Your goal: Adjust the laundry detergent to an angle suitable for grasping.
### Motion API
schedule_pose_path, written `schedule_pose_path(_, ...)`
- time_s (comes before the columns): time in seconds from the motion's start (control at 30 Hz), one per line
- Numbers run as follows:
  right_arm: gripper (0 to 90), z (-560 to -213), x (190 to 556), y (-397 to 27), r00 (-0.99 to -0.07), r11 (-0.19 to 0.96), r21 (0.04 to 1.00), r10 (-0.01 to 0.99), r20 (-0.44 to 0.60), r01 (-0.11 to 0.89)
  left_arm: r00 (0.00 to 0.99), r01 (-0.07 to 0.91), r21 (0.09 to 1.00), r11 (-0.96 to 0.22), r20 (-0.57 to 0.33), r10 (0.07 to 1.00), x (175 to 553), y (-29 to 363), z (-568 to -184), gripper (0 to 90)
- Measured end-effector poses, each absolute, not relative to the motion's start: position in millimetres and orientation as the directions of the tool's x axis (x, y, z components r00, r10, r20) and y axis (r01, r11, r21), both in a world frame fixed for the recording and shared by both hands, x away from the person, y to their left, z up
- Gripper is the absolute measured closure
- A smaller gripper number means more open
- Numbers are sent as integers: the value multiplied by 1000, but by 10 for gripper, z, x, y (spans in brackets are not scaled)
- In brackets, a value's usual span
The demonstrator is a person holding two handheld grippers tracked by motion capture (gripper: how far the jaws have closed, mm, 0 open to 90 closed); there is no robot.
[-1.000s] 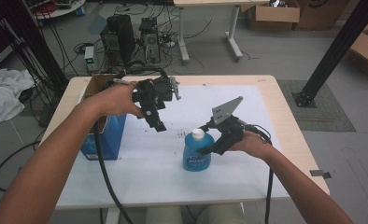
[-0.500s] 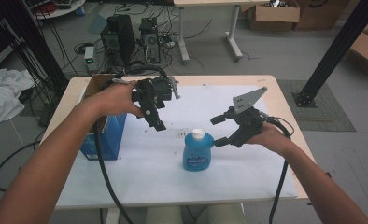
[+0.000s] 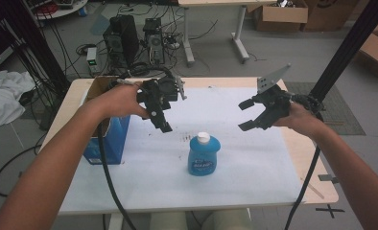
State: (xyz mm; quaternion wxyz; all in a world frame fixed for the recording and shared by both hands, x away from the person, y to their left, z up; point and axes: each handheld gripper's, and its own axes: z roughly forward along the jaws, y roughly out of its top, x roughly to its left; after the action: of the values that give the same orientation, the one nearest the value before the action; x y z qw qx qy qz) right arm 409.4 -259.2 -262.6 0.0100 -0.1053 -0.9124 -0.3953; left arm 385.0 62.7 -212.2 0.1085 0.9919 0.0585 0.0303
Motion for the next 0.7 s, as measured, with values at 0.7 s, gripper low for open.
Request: schedule_pose_path(0.7,182,-2528,4565,-3009,-896,764,525,445,-6,376,991,114,222,-968,51,128,3867,604,-2115,210)
